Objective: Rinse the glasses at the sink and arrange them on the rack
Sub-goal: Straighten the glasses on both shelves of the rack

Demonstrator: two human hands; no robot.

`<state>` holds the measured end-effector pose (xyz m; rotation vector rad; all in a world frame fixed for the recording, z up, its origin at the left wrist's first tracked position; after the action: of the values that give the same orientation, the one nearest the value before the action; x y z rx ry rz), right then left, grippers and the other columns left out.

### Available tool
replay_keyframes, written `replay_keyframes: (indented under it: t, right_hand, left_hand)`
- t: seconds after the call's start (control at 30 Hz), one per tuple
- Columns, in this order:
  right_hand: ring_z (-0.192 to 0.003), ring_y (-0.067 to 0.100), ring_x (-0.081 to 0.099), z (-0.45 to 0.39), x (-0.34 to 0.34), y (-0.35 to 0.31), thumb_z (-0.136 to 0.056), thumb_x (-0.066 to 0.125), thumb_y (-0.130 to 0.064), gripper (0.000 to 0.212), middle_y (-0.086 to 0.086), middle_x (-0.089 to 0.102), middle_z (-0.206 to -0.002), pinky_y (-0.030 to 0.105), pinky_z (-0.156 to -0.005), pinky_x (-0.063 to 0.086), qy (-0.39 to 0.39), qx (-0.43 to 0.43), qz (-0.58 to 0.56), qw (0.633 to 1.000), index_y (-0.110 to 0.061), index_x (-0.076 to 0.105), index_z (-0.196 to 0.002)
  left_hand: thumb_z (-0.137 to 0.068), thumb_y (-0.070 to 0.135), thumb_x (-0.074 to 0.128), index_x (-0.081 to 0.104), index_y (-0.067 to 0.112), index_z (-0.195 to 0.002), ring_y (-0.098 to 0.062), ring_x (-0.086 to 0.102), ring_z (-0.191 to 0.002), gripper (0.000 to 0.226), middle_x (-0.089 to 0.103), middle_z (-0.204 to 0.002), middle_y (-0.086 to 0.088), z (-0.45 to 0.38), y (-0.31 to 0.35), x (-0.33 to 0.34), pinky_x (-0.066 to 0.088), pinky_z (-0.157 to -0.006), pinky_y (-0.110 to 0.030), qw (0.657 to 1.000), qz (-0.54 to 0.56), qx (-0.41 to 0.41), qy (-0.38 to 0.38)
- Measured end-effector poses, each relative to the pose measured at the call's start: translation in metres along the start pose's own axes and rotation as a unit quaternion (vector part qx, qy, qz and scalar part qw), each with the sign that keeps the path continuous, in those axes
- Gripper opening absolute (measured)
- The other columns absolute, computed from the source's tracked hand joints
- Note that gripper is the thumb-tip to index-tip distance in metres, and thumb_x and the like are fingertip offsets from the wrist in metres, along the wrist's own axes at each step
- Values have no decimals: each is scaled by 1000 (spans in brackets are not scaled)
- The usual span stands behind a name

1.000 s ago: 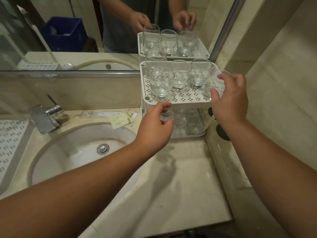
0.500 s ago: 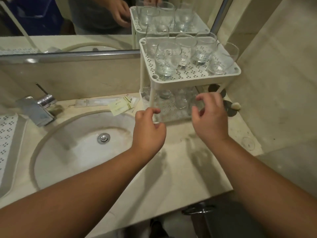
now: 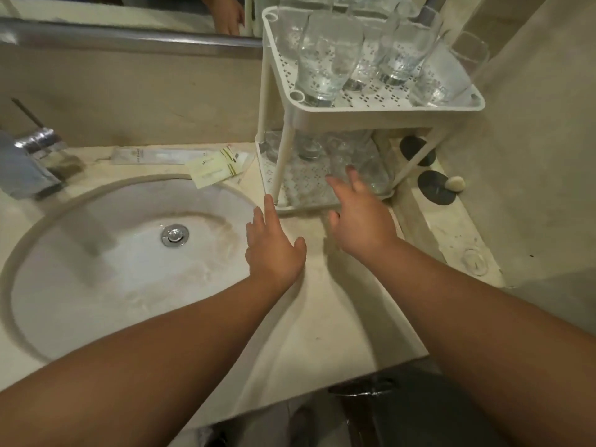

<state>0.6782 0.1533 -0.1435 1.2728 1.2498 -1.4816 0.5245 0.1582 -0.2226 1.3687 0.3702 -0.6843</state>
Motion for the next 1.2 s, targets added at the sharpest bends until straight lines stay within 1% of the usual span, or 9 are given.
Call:
replay_keyframes:
  t: [0.07,0.17,0.27,0.4,0.57,0.73,0.9,1.1,1.2]
  right_hand:
    - [-107,29,63,-6,14,8,-91,57,-20,66,6,11,-164,33,-69,52,-19,-12,17,1000,-33,30,-150]
    - [-106,29,60,-12,30,14,-90,58,-17,59,8,43,-142,37,-76,52,-18,-51,15,998,-26,41,-145]
    - [-110,27,53,-15,40,17,-89,59,-15,51,7,52,-123,40,-84,51,7,-93,0,996,-20,49,-138]
    - [-119,29,44,-23,46,19,-89,59,-14,48,8,52,-127,41,-97,45,40,-127,-24,991,-18,53,-136]
    - [-131,32,35,-46,43,22,-88,57,-11,51,8,39,-149,40,-104,40,82,-120,-11,989,-22,52,-137]
    - [-136,34,29,-83,48,44,-87,56,-10,62,10,26,-156,39,-104,38,16,-41,59,997,-26,38,-144]
    - [-124,33,43,-96,44,50,-90,52,-9,49,12,49,-133,36,-100,37,52,-30,29,998,-18,44,-138]
    - [-119,29,48,-101,43,40,-93,53,-12,38,7,55,-127,30,-87,38,69,-20,-34,997,-20,54,-130]
    - [-119,27,47,-93,45,24,-93,52,-12,38,5,56,-126,30,-82,37,80,-48,-47,994,-21,55,-129]
  left_hand:
    - [-91,34,62,-13,28,-156,-36,3,-151,99,-4,-167,-8,-2,-10,18,25,-115,-52,999,-24,-26,8]
    - [-94,44,56,-21,33,-153,-35,-8,-152,98,-17,-166,-5,-1,-21,41,17,-118,-59,997,-45,-49,32]
    - [-96,55,42,-28,34,-150,-33,-10,-152,91,-18,-165,-5,2,-24,57,10,-121,-56,991,-113,-18,72]
    - [-97,58,31,-33,39,-147,-31,-8,-153,83,-14,-166,-2,0,-23,65,5,-119,-54,980,-168,10,107]
    - [-97,56,26,-30,42,-148,-33,-4,-153,76,-10,-167,-3,-3,-24,72,7,-119,-56,969,-214,12,120]
    - [-95,56,22,-23,41,-150,-33,-2,-153,73,-9,-167,-4,-7,-28,75,8,-119,-56,962,-247,-2,114]
    - [-94,57,20,-22,42,-151,-32,-1,-153,73,-8,-167,-3,-9,-29,78,8,-119,-56,961,-254,-8,107]
    - [-93,56,22,-21,42,-151,-31,1,-153,73,-6,-167,-3,-10,-29,79,9,-119,-56,962,-252,-9,107]
    - [-93,56,23,-20,42,-152,-31,1,-153,73,-7,-167,-2,-9,-29,78,10,-119,-56,962,-250,-7,107]
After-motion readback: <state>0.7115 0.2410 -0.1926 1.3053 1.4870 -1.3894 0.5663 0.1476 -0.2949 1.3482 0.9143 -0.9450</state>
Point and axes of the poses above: each hand's wrist, its own z-axis away from the middle knuckle, its own x-axis out of the palm, y = z × x, the point moved 8 cm from there along -z, towards the middle knuckle
